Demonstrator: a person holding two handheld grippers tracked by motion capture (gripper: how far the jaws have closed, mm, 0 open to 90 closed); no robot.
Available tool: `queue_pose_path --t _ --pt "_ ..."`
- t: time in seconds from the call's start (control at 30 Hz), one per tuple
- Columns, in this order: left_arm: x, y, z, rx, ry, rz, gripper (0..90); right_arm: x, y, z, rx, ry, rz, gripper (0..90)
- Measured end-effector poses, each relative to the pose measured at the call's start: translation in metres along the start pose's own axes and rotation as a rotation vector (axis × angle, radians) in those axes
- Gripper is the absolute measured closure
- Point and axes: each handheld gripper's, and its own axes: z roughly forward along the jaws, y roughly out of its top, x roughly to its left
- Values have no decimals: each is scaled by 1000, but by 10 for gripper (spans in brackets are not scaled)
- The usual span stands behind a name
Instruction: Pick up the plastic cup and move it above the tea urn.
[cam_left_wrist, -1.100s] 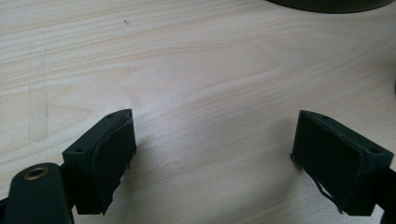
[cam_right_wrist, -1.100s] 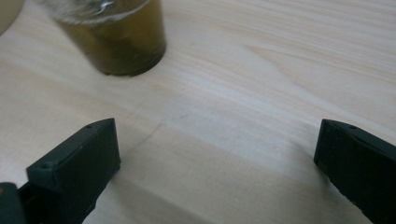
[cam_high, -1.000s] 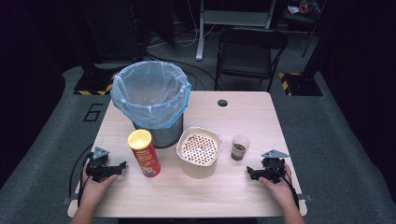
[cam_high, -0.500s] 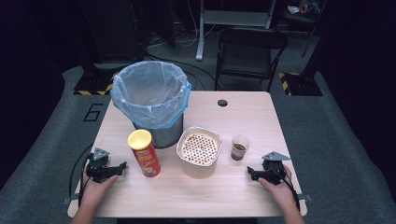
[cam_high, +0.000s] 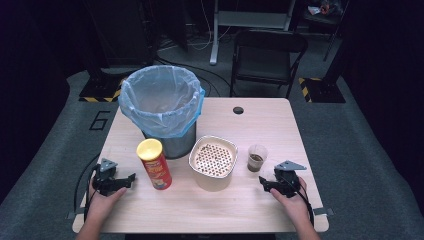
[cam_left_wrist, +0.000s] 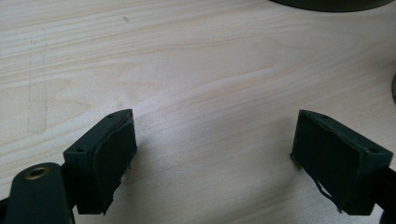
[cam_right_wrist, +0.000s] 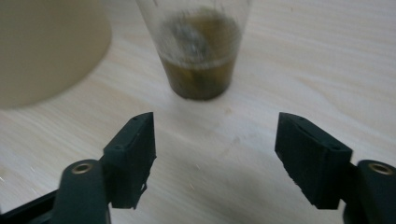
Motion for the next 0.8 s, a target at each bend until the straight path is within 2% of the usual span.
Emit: queue_pose_path --t 0.17,0.33,0.37,0.67,0.73,0.8 --pt "0 0 0 -1 0 4 132 11 19 4 -24 -19 6 186" --pt "-1 0 -1 6 -5 3 133 15 29 12 -34 -30 15 177" --pt "-1 0 -1 6 -6 0 133 18 34 17 -36 -39 1 173" --pt "0 0 -1 8 -4 4 133 21 47 32 -40 -64 -16 212" --pt "0 0 -1 7 -4 4 133 23 51 36 -36 -101 -23 244" --pt "-1 0 -1 8 -7 3 133 23 52 37 -37 -102 -24 247"
